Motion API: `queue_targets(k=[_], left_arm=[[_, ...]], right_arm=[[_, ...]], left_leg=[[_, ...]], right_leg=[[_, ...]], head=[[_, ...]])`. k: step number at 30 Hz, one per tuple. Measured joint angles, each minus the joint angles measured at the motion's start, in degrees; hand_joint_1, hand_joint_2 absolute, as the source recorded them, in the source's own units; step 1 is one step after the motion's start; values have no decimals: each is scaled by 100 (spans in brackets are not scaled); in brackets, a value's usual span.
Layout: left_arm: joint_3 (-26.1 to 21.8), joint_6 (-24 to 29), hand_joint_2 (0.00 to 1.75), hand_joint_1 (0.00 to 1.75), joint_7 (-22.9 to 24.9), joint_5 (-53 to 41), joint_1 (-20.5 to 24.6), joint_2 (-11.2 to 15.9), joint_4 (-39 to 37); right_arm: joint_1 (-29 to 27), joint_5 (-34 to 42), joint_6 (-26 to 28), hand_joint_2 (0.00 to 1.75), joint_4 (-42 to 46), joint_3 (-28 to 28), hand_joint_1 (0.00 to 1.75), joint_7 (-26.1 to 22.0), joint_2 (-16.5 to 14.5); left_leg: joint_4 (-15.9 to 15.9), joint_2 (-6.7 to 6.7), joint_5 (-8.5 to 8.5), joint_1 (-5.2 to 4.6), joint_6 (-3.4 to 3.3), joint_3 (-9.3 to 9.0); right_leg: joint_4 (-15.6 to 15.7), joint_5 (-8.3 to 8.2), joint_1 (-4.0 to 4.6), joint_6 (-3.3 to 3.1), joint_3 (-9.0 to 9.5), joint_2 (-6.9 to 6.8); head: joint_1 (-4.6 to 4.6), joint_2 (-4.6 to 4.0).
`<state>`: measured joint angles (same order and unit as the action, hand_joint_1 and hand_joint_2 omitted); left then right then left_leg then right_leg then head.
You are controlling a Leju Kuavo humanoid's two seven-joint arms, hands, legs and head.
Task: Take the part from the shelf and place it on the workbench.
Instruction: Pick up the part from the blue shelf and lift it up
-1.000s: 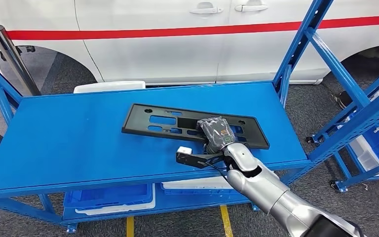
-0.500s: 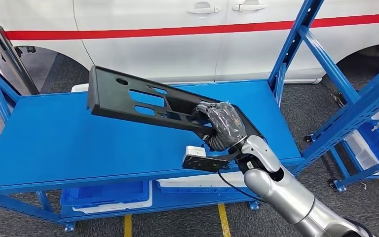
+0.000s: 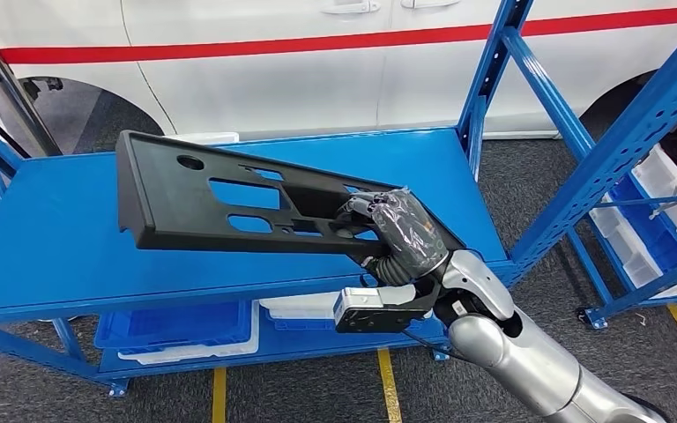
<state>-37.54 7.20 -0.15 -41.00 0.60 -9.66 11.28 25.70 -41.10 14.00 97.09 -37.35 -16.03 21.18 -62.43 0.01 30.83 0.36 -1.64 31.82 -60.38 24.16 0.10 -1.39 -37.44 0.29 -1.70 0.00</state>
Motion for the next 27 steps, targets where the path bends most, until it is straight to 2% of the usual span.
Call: queue_targets(k=[1, 2, 4, 5, 6, 7, 9, 10, 11, 12, 13, 15, 16, 17, 18, 20, 21, 22, 24, 25, 26, 27], left_arm=[[1, 0, 175, 0, -3, -4, 10, 2, 0], [1, 0, 175, 0, -4, -8, 19, 4, 0], [2, -1, 175, 0, -3, -14, 22, -3, -1], [1, -2, 175, 0, 0, -18, 20, -8, -1], [1, -3, 175, 0, 3, -22, 17, -12, -1], [0, -2, 175, 0, 4, -25, 16, -16, -1], [-1, 0, 175, 0, 2, -28, 19, -16, -1], [-1, 2, 175, 0, 1, -30, 18, -16, 0], [-1, 3, 175, 0, 3, -31, 14, -16, -1], [-2, 3, 175, 0, 7, -32, 8, -16, -1], [-2, 3, 175, 0, 10, -33, 1, -16, -2], [-3, 3, 175, 0, 13, -38, -5, -18, -2], [-3, 3, 175, 0, 13, -42, -6, -19, -2], [-3, 4, 175, 0, 13, -45, -6, -19, -2], [-3, 5, 175, 0, 14, -46, -8, -19, -2], [-3, 8, 175, 0, 14, -48, -22, -15, -2], [-4, 10, 175, 0, 15, -48, -27, -12, -2], [-4, 13, 175, 0, 15, -49, -34, -10, -2], [-5, 14, 175, 0, 15, -49, -36, -7, -2], [-5, 14, 175, 0, 17, -50, -34, -7, -2], [-5, 15, 175, 0, 25, -55, -30, -7, -2], [-6, 19, 175, 0, 37, -61, -24, -5, -2]], right_arm=[[-3, 10, 1, 175, 38, -1, 175, -14, 16], [-8, 21, 1, 175, 71, -2, 175, -31, 33], [-18, 59, -9, 175, 137, -9, 175, -86, 73], [-24, 94, -25, 175, 178, -13, 175, -121, 96], [-29, 155, -60, 175, 226, -15, 175, -168, 126], [-37, 253, -121, 175, 278, -17, 175, -228, 162], [-82, 591, -323, 175, 389, -27, 175, -395, 226], [-128, 815, -445, 175, 464, -39, 175, -505, 254], [-183, 1023, -550, 175, 548, -53, 175, -612, 276], [-234, 1190, -628, 175, 638, -67, 175, -701, 292], [-272, 1310, -679, 175, 727, -79, 175, -767, 304], [-302, 1400, -713, 175, 866, -89, 175, -814, 321], [-314, 1411, -716, 175, 920, -90, 175, -819, 332], [-324, 1417, -718, 175, 967, -90, 175, -823, 342], [-336, 1420, -719, 175, 1005, -91, 175, -828, 351], [-344, 1424, -722, 175, 1061, -95, 175, -834, 361], [-347, 1426, -724, 175, 1082, -97, 175, -834, 363], [-350, 1427, -727, 175, 1099, -99, 175, -834, 363], [-357, 1429, -733, 175, 1123, -103, 175, -834, 363], [-363, 1429, -734, 175, 1128, -105, 175, -833, 364], [-369, 1429, -732, 175, 1131, -106, 175, -828, 364], [-375, 1424, -725, 175, 1131, -104, 175, -815, 366]], left_leg=[[241, 7, -48, -32, -35, -142], [349, 13, -67, -53, -49, -185], [382, 21, -168, -54, -56, -154], [417, 32, -233, -41, -78, -136], [453, 46, -302, -25, -111, -109], [483, 61, -373, -7, -139, -65], [476, 70, -476, -12, -170, 69], [460, 70, -523, -13, -166, 150], [438, 69, -566, -12, -158, 230], [409, 69, -604, -9, -145, 309], [378, 69, -636, -7, -130, 381], [313, 68, -697, -9, -82, 492], [299, 66, -731, -12, -50, 517], [292, 63, -769, -14, -12, 531], [303, 60, -812, -14, 26, 534], [309, 50, -850, -7, 100, 564], [246, 44, -751, -3, 129, 611], [91, 37, -550, 2, 155, 682], [-504, 32, 46, 23, 194, 847], [-841, 31, 255, 31, 213, 899], [-1094, 32, 327, 35, 227, 895], [-1194, 32, 261, 37, 234, 818]], right_leg=[[1, -33, 6, 24, -14, -8], [6, -65, 4, 53, -24, -17], [23, -124, -7, 122, -37, -30], [2, -85, -15, 153, -55, -27], [-90, 44, -21, 182, -95, -24], [-294, 269, -31, 210, -164, -20], [-943, 803, -63, 259, -336, -20], [-1256, 960, -78, 284, -387, -20], [-1431, 992, -90, 303, -370, -22], [-1415, 911, -101, 316, -257, -24], [-1213, 771, -112, 321, -54, -26], [-436, 636, -113, 296, 497, -27], [-148, 627, -98, 262, 681, -25], [40, 649, -77, 226, 785, -22], [67, 630, -54, 185, 786, -18], [102, 534, -65, 92, 709, -27], [119, 467, -77, 29, 649, -35], [137, 392, -92, -25, 575, -43], [139, 247, -89, -87, 407, -48], [134, 175, -83, -88, 317, -48], [126, 102, -79, -82, 224, -49], [115, 34, -77, -71, 131, -50]], head=[[-1, 0], [-1, 0], [-1, 0], [-3, 0], [-5, 0], [-8, 0], [-11, 0], [-11, 0], [-11, 0], [-11, 0], [-10, 0], [-9, 0], [-10, 0], [-10, 0], [-10, 0], [-10, 0], [-8, 0], [-7, 0], [-4, 0], [-5, 0], [-4, 0], [-4, 0]])
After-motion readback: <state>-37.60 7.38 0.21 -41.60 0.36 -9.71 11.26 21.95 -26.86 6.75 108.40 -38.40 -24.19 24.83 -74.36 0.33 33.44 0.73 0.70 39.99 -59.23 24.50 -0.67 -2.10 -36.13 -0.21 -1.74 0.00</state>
